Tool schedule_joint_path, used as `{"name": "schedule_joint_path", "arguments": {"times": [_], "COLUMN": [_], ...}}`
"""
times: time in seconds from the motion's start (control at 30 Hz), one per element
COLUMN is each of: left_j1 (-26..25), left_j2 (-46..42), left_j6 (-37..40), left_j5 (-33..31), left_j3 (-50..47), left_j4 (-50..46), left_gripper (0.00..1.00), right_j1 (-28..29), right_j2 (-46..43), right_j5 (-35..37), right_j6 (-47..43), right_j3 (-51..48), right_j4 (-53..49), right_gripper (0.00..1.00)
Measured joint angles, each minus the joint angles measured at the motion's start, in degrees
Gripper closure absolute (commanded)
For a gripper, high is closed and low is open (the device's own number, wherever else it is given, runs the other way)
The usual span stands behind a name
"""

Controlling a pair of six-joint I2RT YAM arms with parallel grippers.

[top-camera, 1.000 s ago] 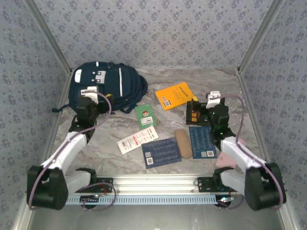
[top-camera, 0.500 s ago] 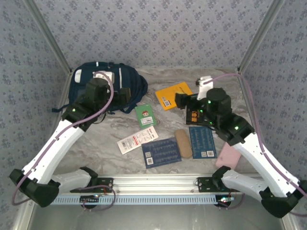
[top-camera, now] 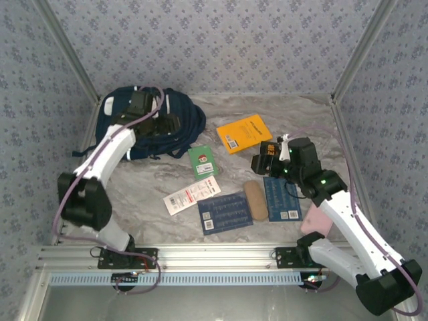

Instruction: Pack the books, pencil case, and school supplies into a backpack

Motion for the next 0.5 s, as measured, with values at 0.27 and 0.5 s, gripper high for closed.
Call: {"name": "schedule_joint_path", "arguments": {"times": [0.27, 0.5], "left_j1": [-0.4, -0.4], "left_j2": [13.5, 21.2], "left_j6": [0.6, 2.9], "left_j5": [1.5, -6.5], "left_j3": [10.1, 19.0], "left_j4": [-0.4, -4.7], "left_gripper": [0.34, 0.35], "right_j1": [-0.1, 0.0], "right_j2": [5.1, 7.9], "right_j5": [-2.1, -1.9], "right_j6": [1.3, 1.5], "right_j3": [-3.7, -4.3], "right_j4": [2.4, 4.7], "right_gripper": [0.28, 0.30]}}
